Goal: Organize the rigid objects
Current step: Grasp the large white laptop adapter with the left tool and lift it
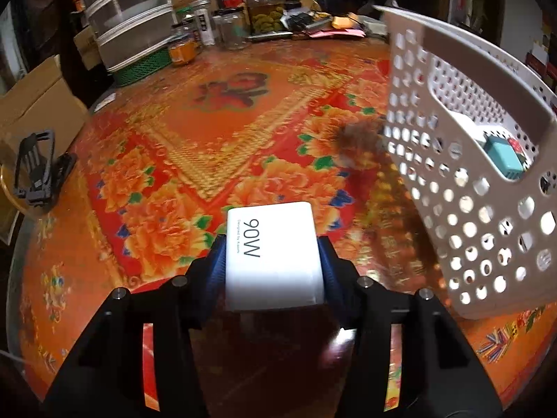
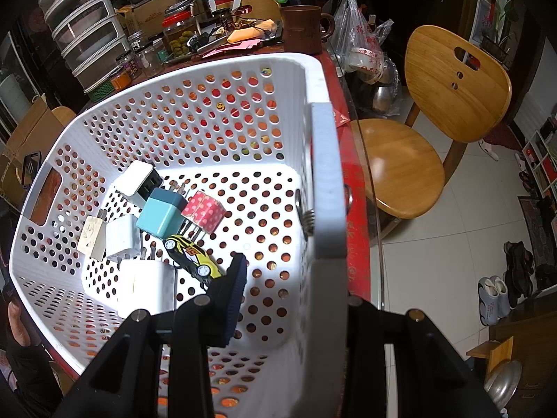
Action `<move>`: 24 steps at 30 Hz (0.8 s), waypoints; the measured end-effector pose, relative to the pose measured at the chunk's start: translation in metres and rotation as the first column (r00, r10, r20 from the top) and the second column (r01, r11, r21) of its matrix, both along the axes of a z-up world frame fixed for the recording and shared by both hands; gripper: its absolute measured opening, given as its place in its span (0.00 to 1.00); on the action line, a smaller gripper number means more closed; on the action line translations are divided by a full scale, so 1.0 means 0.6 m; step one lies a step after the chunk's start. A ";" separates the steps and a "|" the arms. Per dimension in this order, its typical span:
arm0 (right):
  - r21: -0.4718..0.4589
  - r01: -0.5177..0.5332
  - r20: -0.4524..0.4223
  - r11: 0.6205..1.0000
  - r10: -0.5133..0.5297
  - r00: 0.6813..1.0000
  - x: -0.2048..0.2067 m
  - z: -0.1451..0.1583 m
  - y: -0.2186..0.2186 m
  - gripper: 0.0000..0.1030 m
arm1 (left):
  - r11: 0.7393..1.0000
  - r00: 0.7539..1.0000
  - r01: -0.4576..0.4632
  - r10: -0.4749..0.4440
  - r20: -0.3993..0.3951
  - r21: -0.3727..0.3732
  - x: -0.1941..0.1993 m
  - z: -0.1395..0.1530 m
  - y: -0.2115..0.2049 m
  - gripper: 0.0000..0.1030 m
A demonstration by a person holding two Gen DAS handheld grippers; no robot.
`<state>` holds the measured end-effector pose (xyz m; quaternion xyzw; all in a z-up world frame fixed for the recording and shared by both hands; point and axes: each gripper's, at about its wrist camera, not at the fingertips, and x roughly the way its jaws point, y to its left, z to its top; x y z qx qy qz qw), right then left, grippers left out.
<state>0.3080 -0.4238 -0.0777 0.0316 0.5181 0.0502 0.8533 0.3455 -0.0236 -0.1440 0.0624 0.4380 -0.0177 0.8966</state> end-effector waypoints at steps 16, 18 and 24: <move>-0.004 -0.001 -0.001 1.000 0.001 1.000 0.003 -0.001 -0.001 0.35 | 0.987 0.975 -0.148 0.135 0.175 0.061 -0.007 0.115 0.104 0.45; -0.004 0.000 -0.002 1.000 0.000 1.000 0.003 -0.001 -0.001 0.35 | 0.987 0.974 -0.145 0.131 0.186 0.064 -0.005 0.129 0.104 0.45; -0.003 -0.003 -0.002 1.000 0.003 1.000 0.004 -0.001 0.000 0.35 | 0.989 0.972 -0.140 0.127 0.198 0.052 -0.009 0.143 0.096 0.45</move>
